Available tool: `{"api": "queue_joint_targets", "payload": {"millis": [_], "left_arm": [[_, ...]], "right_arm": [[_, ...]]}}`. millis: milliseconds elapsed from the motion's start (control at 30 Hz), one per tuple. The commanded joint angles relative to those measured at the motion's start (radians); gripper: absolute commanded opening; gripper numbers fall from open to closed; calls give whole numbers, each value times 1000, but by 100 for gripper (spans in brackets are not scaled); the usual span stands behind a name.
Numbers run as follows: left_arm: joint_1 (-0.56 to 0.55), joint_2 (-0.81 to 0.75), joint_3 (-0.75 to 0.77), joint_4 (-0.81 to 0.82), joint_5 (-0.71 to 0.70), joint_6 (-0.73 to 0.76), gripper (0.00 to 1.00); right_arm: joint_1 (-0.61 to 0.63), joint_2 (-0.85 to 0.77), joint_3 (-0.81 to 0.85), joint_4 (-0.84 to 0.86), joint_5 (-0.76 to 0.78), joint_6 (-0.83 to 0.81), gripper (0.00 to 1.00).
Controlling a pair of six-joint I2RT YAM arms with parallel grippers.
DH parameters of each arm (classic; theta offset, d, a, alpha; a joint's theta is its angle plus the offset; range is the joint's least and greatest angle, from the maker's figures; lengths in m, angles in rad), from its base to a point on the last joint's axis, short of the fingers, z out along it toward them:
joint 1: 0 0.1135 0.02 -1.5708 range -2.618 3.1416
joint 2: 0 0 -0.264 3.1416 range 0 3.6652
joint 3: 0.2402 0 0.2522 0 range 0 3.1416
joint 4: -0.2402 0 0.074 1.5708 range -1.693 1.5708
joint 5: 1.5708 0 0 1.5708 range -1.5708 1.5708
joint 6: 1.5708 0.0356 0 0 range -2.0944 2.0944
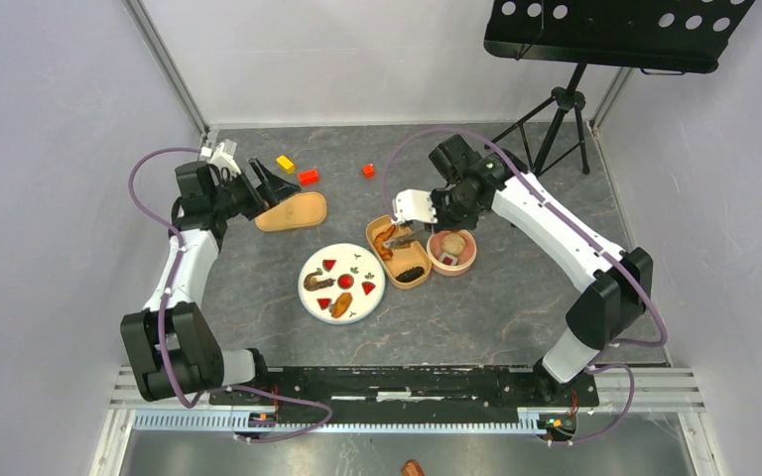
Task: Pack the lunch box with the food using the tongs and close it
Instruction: Place the fake food in the packing box.
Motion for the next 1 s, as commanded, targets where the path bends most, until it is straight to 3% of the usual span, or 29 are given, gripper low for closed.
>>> {"api": "queue_joint_targets", "payload": {"millis": [0,433,633,767,967], "left_arm": [[-11,18,47,52,26,-52,98],[-16,6,39,44,14,-35,98],[-16,6,41,41,13,-31,98],[-16,8,40,39,13,-28,98],[-16,5,36,27,20,-19,98]], "right_arm": [[-9,-48,-89,48,0,-36,10],[-15,-10,-137,108,34,-107,14],[-15,-12,-143,73,29,-150,28],[-15,-24,-124,47,18,-162,44],[-13,-12,-16,-6,-47,-155,45]]}}
